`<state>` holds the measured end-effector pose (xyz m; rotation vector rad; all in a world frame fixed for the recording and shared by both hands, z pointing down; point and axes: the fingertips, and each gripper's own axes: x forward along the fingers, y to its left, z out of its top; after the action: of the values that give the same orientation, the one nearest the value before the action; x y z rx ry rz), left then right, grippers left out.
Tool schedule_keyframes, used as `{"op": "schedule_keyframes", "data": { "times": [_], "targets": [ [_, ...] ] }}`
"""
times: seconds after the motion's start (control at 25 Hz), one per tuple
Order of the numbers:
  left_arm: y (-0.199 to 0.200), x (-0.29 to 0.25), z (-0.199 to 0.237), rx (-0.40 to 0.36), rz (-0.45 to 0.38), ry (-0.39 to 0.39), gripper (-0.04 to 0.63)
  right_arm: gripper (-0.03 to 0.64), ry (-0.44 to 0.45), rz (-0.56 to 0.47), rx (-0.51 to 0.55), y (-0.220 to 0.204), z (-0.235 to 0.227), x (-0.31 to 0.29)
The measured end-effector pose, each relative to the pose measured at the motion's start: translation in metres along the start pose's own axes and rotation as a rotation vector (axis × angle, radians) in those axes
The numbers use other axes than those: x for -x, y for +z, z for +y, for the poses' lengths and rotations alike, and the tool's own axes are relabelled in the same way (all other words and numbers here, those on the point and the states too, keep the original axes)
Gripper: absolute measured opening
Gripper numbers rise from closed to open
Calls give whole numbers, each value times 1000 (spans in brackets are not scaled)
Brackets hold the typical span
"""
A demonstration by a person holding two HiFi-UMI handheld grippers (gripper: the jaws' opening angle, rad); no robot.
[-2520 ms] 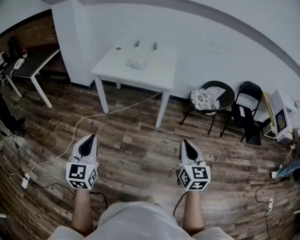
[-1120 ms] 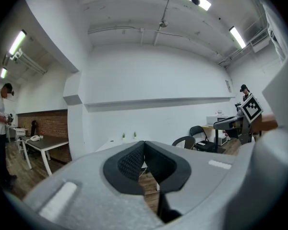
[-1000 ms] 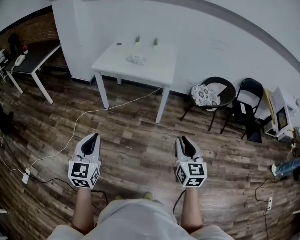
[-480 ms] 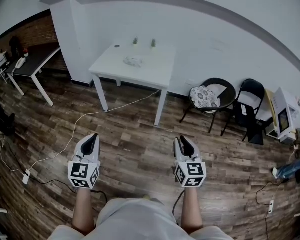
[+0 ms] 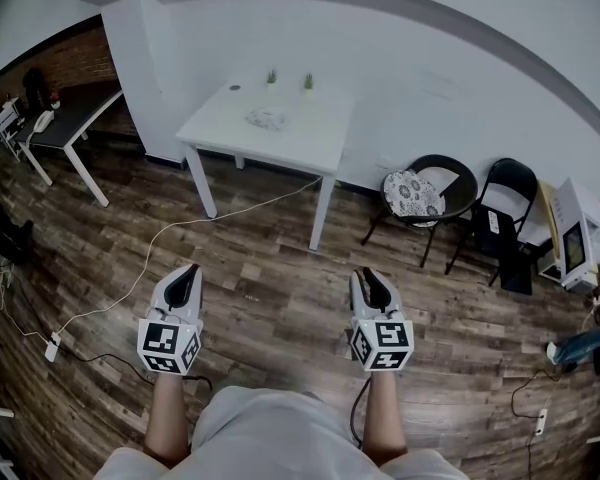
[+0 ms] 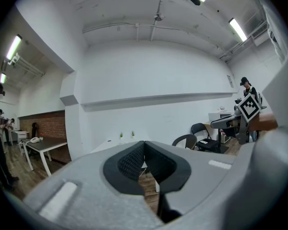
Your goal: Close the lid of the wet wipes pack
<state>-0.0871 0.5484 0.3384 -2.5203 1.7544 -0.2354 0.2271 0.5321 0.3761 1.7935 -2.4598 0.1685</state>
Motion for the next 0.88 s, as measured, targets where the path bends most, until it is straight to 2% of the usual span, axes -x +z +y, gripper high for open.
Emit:
{"op": "schedule_keyframes", "data": {
  "times": [0.4,0.88],
  "targets": [
    [-9,-48,17,8,0,-6,9,86,0,18,5,-6,-13,-47],
    [-16,-142,93,36,16,-33,8,86,-63,44,-2,7,-18,-143]
  ]
}}
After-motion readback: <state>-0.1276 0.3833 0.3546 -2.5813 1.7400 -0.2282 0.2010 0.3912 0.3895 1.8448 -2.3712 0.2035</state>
